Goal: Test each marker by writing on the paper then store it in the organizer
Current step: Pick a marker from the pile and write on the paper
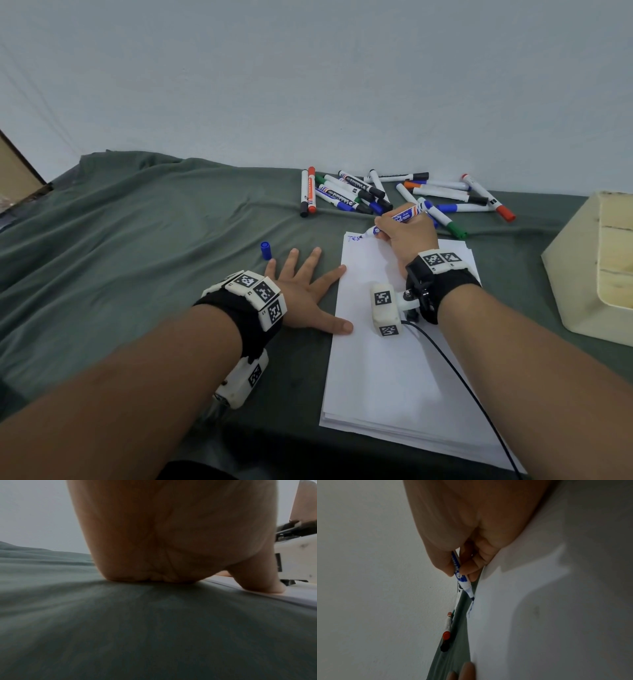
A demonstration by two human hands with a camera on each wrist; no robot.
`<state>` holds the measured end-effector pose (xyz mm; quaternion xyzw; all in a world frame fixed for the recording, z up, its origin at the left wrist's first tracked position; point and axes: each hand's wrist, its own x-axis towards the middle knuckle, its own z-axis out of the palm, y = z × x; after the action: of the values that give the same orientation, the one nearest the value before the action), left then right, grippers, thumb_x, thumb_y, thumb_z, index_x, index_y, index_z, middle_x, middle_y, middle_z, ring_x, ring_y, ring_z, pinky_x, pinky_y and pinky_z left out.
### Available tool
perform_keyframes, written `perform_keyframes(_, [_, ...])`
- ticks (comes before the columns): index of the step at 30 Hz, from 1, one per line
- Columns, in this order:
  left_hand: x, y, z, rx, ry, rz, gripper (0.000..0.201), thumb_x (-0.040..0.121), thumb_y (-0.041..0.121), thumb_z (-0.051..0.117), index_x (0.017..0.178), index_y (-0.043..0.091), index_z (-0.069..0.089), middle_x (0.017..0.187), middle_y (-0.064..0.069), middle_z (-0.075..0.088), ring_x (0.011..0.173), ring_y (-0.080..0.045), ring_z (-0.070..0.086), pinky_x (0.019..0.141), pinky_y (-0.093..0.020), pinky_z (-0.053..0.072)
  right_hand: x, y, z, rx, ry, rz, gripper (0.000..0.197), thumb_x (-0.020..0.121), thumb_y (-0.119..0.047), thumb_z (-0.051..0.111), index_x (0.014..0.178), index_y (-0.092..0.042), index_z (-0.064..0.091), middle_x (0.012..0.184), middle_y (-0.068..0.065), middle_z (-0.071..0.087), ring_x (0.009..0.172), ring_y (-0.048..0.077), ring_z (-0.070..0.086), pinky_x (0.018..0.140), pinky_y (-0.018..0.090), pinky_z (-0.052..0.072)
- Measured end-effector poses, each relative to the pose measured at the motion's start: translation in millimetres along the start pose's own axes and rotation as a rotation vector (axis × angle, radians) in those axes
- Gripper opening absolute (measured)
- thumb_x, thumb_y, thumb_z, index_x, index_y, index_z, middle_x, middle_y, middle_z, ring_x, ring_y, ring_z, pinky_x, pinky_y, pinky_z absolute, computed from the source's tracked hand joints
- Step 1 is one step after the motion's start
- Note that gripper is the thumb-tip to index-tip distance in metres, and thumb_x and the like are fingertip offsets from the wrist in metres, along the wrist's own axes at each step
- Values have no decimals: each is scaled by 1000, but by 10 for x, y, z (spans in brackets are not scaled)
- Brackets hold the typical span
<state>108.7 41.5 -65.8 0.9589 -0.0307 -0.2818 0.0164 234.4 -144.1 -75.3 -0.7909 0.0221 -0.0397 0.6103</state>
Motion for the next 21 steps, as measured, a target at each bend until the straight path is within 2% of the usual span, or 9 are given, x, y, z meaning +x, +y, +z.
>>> perform_keyframes(3, [4,-6,-2,0,-3,2,112,52,102,36,137,62,-25,153,10,-41,143,-30,-34,113,-61,-17,-3,-8,5,3,-14,0,5,84,-12,71,85,-7,69,54,-9,68,47,-2,60,51,14,46])
perform_keyframes(6, [8,-6,4,1,-2,2,112,52,102,36,137,62,-25,153,10,-41,143,-30,-34,113,-61,-17,-9,-10,4,31,-1,5,4,85,-12,71,82,-10,68,52,-10,67,45,-4,59,45,9,42])
perform_keyframes(9, [8,-7,13,-1,6,2,111,52,102,36,137,62,-24,153,10,-40,143,-30,-34,113,-61,-17,-10,-14,2,39,-4,3,7,86,-15,72,80,-12,70,53,-9,67,45,-4,59,45,8,41])
perform_keyframes(11, [13,-8,15,3,9,2,112,52,102,36,138,62,-24,153,10,-40,143,-30,-34,113,-61,-17,-3,-8,6,4,-8,-5,5,85,-15,72,81,-11,71,56,-8,68,47,-2,60,48,10,42])
perform_keyframes(15, [24,-13,19,1,7,2,112,51,103,35,137,62,-24,153,10,-40,143,-30,-34,113,-61,-17,26,11,-2,-28,10,21,7,82,-16,69,84,-10,70,70,1,70,61,12,61,60,24,46])
perform_keyframes(17, [30,-18,24,-2,12,2,112,50,103,35,136,63,-24,154,11,-39,143,-30,-34,112,-61,-17,16,6,-6,99,7,60,6,83,-15,71,78,-13,72,71,3,73,65,15,65,67,29,53])
perform_keyframes(19, [36,-20,30,-4,17,0,112,49,103,35,136,64,-24,154,11,-39,143,-29,-33,112,-61,-17,-14,-10,-24,369,23,105,14,84,-9,75,71,-14,73,70,5,74,69,17,70,76,32,60])
perform_keyframes(21, [40,-22,32,-8,16,-1,112,49,103,36,136,64,-23,154,12,-39,143,-29,-34,112,-62,-17,-57,-22,-57,574,31,118,16,85,-4,78,71,-12,74,71,6,75,72,18,74,78,31,61])
